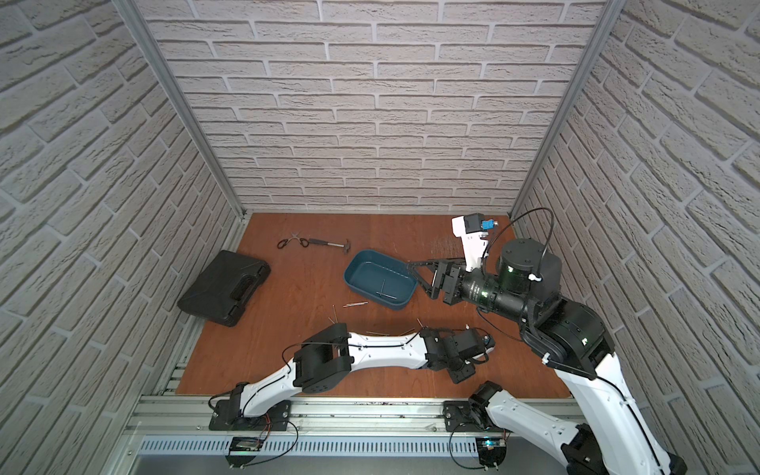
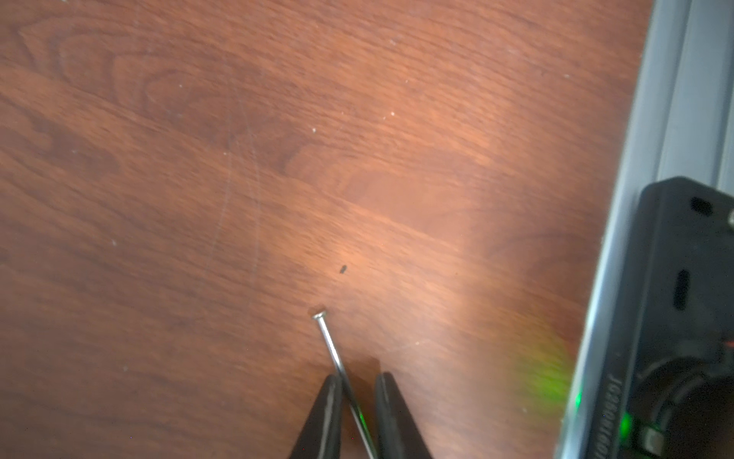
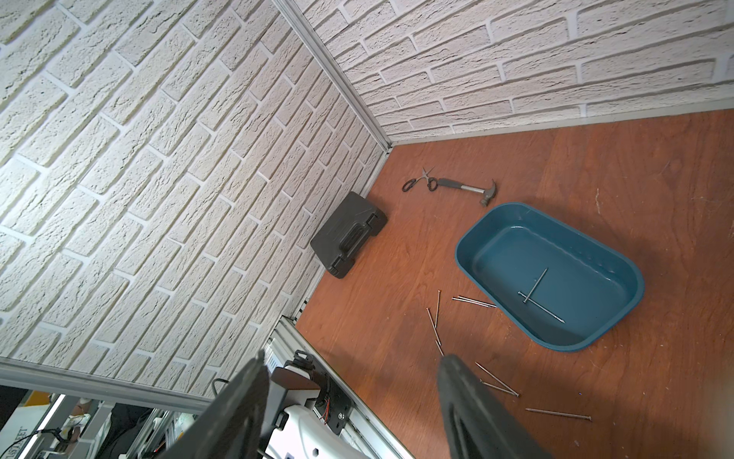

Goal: Put the nails on the desktop into the storage box
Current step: Pick up the nail from the center of the board.

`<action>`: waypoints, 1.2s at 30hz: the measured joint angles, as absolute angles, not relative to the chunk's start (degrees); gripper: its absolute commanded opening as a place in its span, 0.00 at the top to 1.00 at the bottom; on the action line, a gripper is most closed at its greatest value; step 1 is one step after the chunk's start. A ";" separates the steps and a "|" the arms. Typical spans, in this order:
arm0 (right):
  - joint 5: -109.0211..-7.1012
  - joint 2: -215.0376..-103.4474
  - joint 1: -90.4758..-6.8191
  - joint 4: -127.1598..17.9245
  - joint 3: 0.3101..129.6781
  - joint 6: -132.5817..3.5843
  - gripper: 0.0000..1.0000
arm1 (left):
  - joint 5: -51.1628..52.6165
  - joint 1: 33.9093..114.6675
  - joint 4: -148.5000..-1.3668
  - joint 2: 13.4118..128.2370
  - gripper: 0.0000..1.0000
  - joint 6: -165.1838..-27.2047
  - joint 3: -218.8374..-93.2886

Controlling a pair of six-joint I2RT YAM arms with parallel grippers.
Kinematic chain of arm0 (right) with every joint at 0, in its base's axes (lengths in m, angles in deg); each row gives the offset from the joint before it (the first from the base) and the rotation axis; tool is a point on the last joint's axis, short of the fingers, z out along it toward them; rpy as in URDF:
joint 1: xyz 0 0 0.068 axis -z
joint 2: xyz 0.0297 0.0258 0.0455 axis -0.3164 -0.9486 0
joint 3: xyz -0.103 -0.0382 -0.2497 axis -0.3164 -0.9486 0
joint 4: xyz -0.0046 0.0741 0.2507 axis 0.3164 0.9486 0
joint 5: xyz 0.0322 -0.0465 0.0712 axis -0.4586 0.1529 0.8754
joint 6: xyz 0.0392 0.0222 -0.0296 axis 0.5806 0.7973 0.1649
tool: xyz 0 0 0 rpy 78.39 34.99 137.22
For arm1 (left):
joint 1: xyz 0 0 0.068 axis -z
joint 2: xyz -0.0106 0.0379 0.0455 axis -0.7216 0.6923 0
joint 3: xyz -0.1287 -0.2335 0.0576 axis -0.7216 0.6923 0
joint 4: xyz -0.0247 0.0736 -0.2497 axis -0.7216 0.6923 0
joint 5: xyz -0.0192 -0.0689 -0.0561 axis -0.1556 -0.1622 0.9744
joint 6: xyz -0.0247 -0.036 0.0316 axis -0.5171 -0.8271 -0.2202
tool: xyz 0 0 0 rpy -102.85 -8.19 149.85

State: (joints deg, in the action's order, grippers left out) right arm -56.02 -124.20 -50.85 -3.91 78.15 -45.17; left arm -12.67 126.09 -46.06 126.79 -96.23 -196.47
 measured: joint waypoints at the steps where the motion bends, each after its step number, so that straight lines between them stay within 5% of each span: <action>1: -56.04 -124.20 -50.85 -3.93 78.11 -45.20 0.29 | -12.78 126.09 -45.96 126.81 0.90 -96.38 -196.49; 3: -56.06 -124.27 -50.85 -3.93 77.97 -45.20 0.29 | -12.98 126.09 -45.54 126.88 1.00 -96.67 -196.69; 36: -73.74 -129.86 -50.80 9.25 79.26 -55.64 0.28 | -17.26 125.69 -49.56 119.12 1.00 -98.18 -183.64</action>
